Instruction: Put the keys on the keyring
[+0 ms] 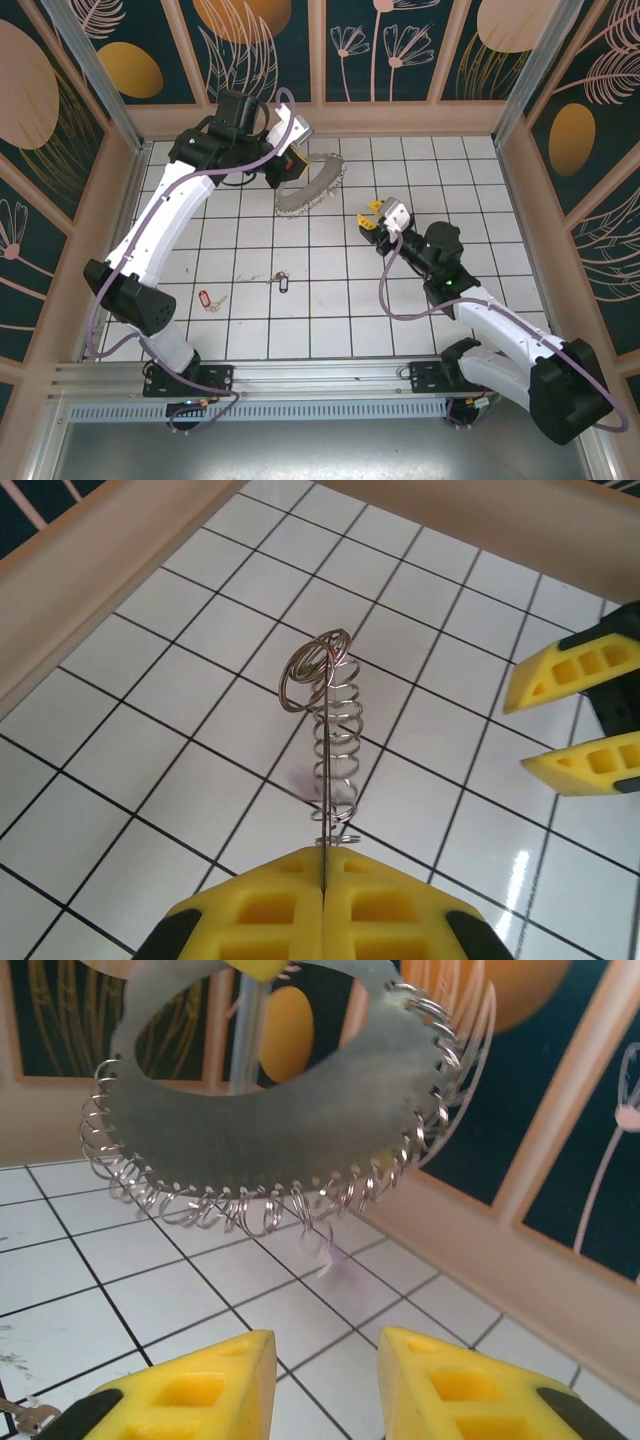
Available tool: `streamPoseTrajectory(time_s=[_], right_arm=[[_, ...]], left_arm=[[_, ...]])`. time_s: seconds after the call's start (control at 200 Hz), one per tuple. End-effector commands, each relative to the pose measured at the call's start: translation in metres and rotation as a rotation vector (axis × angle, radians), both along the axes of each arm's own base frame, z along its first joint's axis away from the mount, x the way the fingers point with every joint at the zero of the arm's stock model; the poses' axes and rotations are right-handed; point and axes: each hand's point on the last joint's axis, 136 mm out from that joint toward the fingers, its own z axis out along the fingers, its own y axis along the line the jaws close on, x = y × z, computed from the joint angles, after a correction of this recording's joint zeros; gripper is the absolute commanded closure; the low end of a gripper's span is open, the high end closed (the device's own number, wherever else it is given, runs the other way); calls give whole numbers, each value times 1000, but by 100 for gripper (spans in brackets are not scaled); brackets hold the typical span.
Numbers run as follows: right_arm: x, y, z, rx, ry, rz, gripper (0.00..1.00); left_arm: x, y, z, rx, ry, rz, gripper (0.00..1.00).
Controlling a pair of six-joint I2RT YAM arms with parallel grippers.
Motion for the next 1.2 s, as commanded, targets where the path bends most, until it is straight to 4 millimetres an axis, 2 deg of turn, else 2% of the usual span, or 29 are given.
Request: streamPoseTrajectory(time_s=[0.0, 0.1, 0.435, 0.781, 1.196], right_arm=[[-17, 16, 17, -19, -148, 61, 68], [-23, 25, 20, -19, -191, 63, 70], [-38, 60, 31, 6, -245, 129, 74], [-27, 74, 38, 107, -239, 128, 79], [-17, 80, 10, 112, -154, 118, 80]], left_arm=[[-27, 1, 39, -45, -70, -82, 100], [-35, 5, 46, -49, -98, -96, 100], [-52, 7, 49, -78, -105, -132, 100], [-63, 8, 47, -83, -82, -157, 100], [-56, 10, 24, 33, -2, -127, 100]])
